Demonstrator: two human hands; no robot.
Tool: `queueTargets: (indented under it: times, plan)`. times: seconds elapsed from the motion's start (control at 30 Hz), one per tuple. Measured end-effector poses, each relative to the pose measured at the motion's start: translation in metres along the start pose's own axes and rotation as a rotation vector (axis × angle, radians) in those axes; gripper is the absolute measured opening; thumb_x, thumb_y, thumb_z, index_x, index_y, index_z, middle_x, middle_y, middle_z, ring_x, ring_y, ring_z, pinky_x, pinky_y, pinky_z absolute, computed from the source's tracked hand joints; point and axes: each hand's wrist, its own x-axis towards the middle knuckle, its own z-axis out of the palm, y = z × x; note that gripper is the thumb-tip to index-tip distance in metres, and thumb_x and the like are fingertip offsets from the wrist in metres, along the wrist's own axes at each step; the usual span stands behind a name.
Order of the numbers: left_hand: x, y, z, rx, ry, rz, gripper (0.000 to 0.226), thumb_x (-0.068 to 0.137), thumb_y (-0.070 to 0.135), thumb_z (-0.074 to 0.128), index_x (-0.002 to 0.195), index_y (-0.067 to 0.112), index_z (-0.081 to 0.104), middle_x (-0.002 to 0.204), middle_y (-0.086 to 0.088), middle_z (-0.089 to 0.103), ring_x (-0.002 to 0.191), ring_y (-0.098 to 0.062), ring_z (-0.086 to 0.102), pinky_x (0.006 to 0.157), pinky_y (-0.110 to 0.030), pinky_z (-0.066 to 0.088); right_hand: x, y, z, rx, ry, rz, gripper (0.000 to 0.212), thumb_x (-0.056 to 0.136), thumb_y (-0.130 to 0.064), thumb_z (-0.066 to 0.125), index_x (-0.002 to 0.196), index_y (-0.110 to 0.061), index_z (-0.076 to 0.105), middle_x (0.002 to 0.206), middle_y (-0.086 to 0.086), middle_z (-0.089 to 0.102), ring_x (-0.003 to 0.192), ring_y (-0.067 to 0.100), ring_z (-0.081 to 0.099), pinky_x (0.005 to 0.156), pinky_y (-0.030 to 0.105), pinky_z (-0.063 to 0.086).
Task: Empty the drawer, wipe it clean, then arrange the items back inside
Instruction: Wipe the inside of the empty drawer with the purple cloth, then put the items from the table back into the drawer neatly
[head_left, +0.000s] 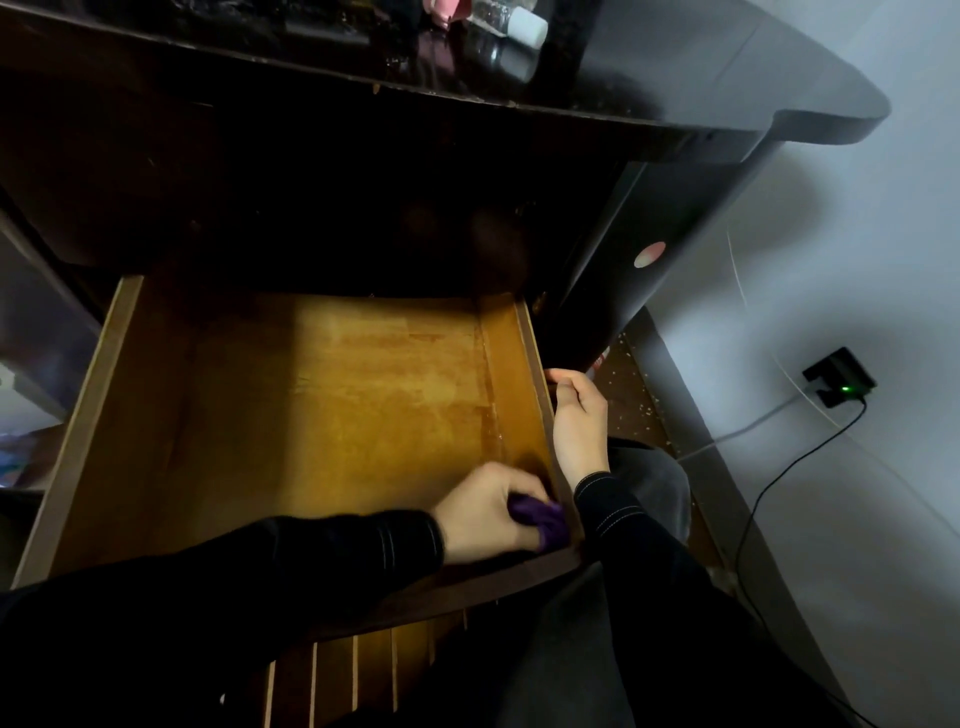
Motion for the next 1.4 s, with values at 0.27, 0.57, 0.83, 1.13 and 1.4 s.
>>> queueTargets:
  times: [0.27,0.57,0.83,1.13,1.4]
  plan:
    - [0.004,0.010,-0.004,-0.053,0.082,-0.119,0.012,0.074,-0.001,0.079,0.079,0.007,0.072,0.078,-0.009,0.070,0.073,-0.017,0.063,0.074,-0.034,0.054,0.001,0.002,0.000,0.007,0.001,-0.001,0.028,0.108,-0.017,0.038,0.116,-0.023,0.063,0.114,-0.008,0.060,0.103,-0.002,0.052,0.086,0.018,0.040]
    - [0.000,0.006,0.005,0.078,-0.006,-0.107,0.016,0.076,0.010,0.081,0.075,0.015,0.066,0.074,0.000,0.064,0.069,-0.012,0.058,0.067,-0.030,0.049,0.000,0.003,0.000,0.013,0.003,-0.003,0.027,0.107,-0.017,0.039,0.111,-0.027,0.063,0.106,-0.017,0.060,0.101,-0.003,0.053,0.084,0.018,0.040]
    - [0.017,0.025,-0.060,-0.203,0.402,-0.306,0.011,0.088,0.005,0.069,0.099,0.001,0.069,0.092,-0.013,0.070,0.087,-0.025,0.066,0.076,-0.031,0.056,0.002,-0.014,-0.017,-0.111,-0.161,0.058,0.027,0.105,-0.017,0.047,0.128,-0.021,0.061,0.121,-0.006,0.060,0.116,0.013,0.055,0.094,0.027,0.047]
    - [-0.020,0.081,-0.102,-0.427,0.359,-0.036,0.042,0.074,0.007,0.068,0.115,0.010,0.065,0.110,-0.014,0.070,0.096,-0.029,0.069,0.081,-0.041,0.055,-0.033,-0.118,-0.043,-0.015,-0.639,-0.159,0.052,0.088,-0.046,0.072,0.136,-0.043,0.054,0.131,-0.010,0.063,0.120,0.007,0.061,0.091,0.030,0.057]
    - [-0.059,0.148,-0.126,-0.065,0.567,0.370,0.038,0.079,0.020,0.080,0.111,0.017,0.059,0.108,-0.004,0.070,0.100,-0.022,0.068,0.086,-0.036,0.057,-0.070,-0.203,-0.054,0.018,-0.443,-0.424,0.035,0.083,-0.006,0.080,0.114,-0.019,0.070,0.107,0.003,0.075,0.099,0.018,0.073,0.084,0.049,0.061]
